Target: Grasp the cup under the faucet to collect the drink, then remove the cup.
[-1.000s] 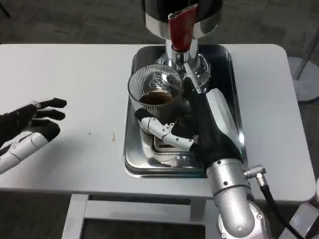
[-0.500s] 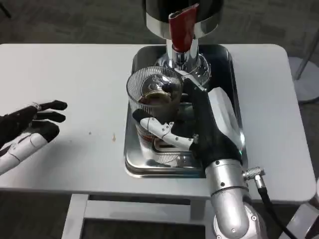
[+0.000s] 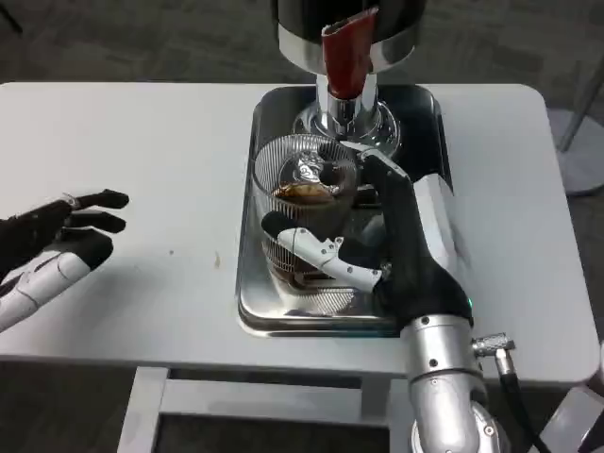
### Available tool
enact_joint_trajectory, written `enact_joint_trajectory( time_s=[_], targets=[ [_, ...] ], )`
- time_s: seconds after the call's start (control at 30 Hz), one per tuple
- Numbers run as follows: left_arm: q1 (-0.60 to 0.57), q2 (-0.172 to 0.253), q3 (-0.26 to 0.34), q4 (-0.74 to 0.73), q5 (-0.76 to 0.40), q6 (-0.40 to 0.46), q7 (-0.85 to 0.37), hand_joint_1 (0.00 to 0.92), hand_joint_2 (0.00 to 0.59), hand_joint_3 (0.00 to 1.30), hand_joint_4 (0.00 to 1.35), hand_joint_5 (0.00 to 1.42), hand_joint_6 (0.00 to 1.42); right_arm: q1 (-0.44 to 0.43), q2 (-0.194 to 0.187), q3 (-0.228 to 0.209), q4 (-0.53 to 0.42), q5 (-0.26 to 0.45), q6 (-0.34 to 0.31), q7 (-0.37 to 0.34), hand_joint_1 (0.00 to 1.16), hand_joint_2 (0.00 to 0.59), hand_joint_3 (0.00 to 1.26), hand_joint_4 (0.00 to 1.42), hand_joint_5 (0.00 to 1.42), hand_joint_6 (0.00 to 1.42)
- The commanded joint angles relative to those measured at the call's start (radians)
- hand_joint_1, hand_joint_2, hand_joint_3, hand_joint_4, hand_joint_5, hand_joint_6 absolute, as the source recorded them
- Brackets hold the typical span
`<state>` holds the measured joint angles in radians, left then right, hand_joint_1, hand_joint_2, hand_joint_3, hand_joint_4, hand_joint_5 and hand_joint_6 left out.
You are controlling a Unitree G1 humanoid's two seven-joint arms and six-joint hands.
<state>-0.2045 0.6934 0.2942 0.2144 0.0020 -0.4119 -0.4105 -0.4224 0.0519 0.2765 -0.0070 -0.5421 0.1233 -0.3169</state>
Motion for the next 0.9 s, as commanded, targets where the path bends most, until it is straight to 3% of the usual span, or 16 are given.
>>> enact_joint_trajectory(
  time_s=[0.03,0.3,0.53,0.9],
  targets=[
    [0.021,0.016,-0.001,-0.019,-0.007,-0.003,-0.013,0.0,0.091,0.28,0.32,0.35,0.33,0.049,0.007,-0.016,-0.012,0.005,-0.022,-0.026,0.68,0.258,0.51,0.63,0.73,1.16],
    [0.033,0.014,0.002,-0.044,-0.008,0.006,-0.012,0.0,0.091,0.28,0.33,0.34,0.33,0.076,0.008,-0.03,-0.031,0.004,-0.068,-0.058,0.69,0.25,0.6,0.74,0.83,1.27],
    [0.038,0.014,0.005,-0.057,-0.01,0.008,-0.01,0.0,0.091,0.28,0.33,0.34,0.33,0.104,-0.007,-0.038,-0.073,-0.001,-0.077,-0.055,0.7,0.24,0.74,0.88,1.02,1.42],
    [0.034,0.015,0.007,-0.064,-0.012,0.008,-0.01,0.0,0.091,0.28,0.33,0.34,0.33,0.157,-0.044,-0.054,-0.156,0.0,-0.076,-0.022,0.75,0.229,0.87,0.99,1.18,1.42]
  ],
)
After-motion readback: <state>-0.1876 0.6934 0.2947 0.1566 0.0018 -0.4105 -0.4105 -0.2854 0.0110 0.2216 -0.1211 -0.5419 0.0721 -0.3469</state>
